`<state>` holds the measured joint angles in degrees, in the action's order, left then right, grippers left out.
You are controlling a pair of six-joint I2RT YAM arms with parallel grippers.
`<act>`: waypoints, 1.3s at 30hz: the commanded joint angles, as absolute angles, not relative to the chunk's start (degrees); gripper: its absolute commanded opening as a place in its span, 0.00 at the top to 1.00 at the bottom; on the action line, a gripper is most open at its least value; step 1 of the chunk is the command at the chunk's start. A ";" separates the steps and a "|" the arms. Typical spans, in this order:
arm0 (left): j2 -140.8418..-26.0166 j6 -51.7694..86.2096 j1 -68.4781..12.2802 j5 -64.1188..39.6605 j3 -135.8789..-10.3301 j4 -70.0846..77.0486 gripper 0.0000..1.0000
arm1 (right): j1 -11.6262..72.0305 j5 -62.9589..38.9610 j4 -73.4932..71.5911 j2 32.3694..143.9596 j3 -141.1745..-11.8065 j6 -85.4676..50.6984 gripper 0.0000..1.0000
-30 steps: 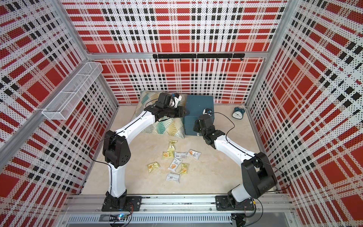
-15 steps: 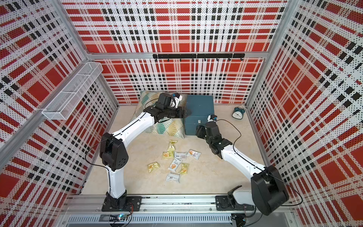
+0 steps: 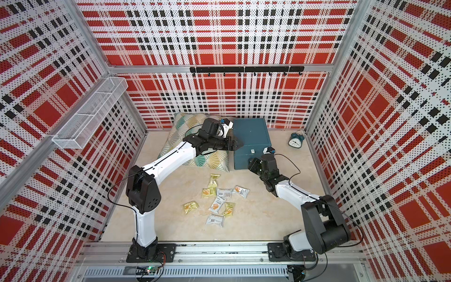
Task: Place the cookies into the drawer by color
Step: Close the drawer in the storage box, then open the drawer in the storage box.
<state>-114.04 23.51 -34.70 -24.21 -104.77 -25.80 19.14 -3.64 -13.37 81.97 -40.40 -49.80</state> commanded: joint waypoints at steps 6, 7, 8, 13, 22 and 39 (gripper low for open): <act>-114.17 23.13 -34.29 -25.35 -104.33 -24.75 0.22 | 17.06 -3.20 -16.96 83.96 -40.58 -50.98 0.57; -114.22 23.20 -34.21 -25.37 -104.33 -24.77 0.22 | 16.87 -3.40 -17.42 84.47 -40.84 -50.86 0.58; -114.29 23.20 -34.19 -25.40 -104.33 -24.78 0.22 | 16.75 -3.68 -17.56 84.99 -41.13 -50.67 0.59; -114.47 23.19 -34.13 -25.31 -104.28 -24.77 0.22 | 16.70 -6.22 -19.26 87.74 -42.44 -50.42 0.63; -114.87 23.12 -34.01 -25.40 -104.24 -24.74 0.22 | 16.83 -7.91 -22.46 89.73 -42.67 -50.93 0.64; -115.33 23.45 -33.22 -23.92 -103.97 -24.82 0.22 | 17.38 -5.43 -20.14 87.46 -40.82 -50.30 1.00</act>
